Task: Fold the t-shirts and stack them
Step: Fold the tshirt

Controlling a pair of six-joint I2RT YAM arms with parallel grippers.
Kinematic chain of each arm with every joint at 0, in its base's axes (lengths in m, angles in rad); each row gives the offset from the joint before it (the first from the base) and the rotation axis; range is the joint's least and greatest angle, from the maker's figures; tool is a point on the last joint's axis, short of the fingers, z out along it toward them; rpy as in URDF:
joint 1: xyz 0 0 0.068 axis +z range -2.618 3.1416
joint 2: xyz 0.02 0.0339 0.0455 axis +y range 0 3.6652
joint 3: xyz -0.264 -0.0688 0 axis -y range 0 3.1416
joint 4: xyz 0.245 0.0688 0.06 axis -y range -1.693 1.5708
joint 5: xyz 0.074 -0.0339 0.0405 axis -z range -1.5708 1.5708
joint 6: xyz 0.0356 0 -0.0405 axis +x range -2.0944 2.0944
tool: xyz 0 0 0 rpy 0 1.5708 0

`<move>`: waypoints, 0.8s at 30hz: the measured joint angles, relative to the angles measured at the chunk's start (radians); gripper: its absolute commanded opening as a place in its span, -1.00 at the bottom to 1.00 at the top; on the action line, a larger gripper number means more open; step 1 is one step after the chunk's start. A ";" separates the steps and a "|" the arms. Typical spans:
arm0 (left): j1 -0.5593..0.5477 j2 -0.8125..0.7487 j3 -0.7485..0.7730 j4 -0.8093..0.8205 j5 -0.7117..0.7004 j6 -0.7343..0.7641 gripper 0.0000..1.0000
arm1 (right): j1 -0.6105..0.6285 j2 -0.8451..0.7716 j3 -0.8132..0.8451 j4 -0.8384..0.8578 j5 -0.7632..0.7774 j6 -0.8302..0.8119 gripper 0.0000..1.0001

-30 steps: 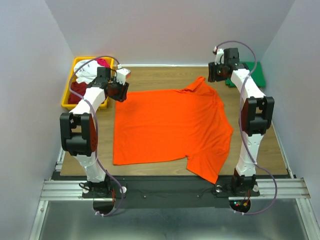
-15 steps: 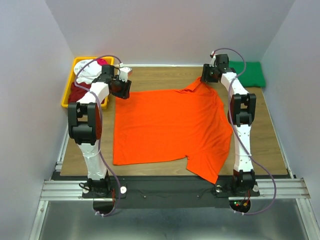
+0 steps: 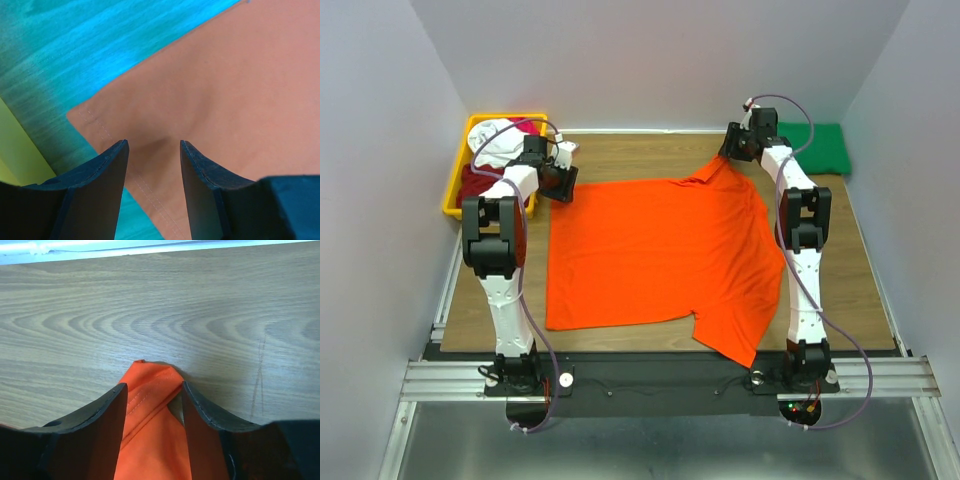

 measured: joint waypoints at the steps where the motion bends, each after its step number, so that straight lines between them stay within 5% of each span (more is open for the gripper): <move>1: 0.002 0.010 0.006 -0.002 -0.006 -0.002 0.15 | 0.000 0.001 0.000 0.003 -0.002 0.002 -0.10; 5: 0.006 0.026 0.032 -0.009 -0.021 -0.003 0.18 | 0.000 0.006 0.000 0.013 -0.009 0.011 -0.39; 9: 0.012 0.028 0.069 -0.013 -0.031 -0.002 0.19 | 0.000 0.018 0.000 0.023 -0.016 0.018 -0.99; 24: 0.045 0.143 0.218 -0.061 -0.023 0.088 0.12 | 0.000 0.028 0.000 0.046 -0.076 0.029 -0.99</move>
